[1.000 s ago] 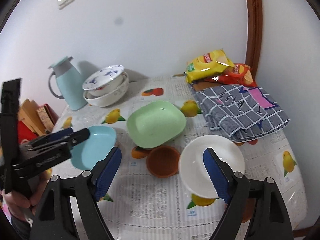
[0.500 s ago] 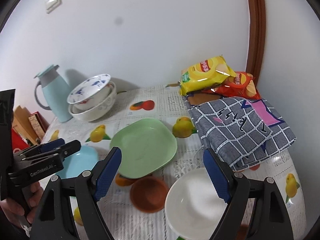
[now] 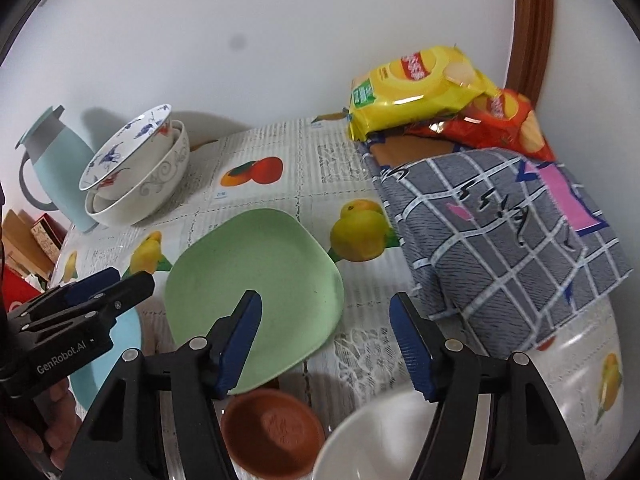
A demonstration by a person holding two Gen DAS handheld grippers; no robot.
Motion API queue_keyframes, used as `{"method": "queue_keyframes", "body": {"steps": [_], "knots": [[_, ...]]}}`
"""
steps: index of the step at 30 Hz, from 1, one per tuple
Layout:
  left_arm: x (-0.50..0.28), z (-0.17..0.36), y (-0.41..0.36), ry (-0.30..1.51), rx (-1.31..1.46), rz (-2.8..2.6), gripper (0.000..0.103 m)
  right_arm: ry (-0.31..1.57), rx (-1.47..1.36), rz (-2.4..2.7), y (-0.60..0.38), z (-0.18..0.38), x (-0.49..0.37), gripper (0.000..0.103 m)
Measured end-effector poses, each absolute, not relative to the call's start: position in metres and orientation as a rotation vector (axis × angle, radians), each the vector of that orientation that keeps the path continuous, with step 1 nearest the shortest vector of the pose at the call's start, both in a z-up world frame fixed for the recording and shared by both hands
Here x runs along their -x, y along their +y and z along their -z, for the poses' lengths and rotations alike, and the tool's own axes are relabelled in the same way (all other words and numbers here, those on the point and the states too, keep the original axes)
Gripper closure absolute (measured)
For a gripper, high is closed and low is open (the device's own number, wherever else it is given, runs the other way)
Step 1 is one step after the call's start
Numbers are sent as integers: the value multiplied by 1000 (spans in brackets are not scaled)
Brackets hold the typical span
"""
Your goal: Organize plates and bowls
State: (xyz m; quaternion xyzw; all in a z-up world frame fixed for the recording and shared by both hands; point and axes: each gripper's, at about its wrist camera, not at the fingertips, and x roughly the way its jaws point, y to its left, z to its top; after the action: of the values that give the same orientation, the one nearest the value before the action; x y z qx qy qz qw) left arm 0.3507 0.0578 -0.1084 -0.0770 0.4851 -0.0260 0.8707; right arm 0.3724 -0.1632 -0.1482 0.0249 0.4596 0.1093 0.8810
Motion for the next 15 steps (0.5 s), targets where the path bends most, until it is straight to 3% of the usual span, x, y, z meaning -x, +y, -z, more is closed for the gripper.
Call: {"method": "queue_keyframes", "body": {"steps": [6, 12, 15], "knots": [[-369, 126, 54, 1059, 150, 59, 47, 987, -25, -205, -159, 165, -389, 40], [-381, 139, 48, 1081, 162, 59, 48, 1060, -3, -206, -156, 180, -405, 58], [-383, 143, 47, 1087, 167, 67, 55, 1079, 17, -187, -155, 186, -407, 61]]}}
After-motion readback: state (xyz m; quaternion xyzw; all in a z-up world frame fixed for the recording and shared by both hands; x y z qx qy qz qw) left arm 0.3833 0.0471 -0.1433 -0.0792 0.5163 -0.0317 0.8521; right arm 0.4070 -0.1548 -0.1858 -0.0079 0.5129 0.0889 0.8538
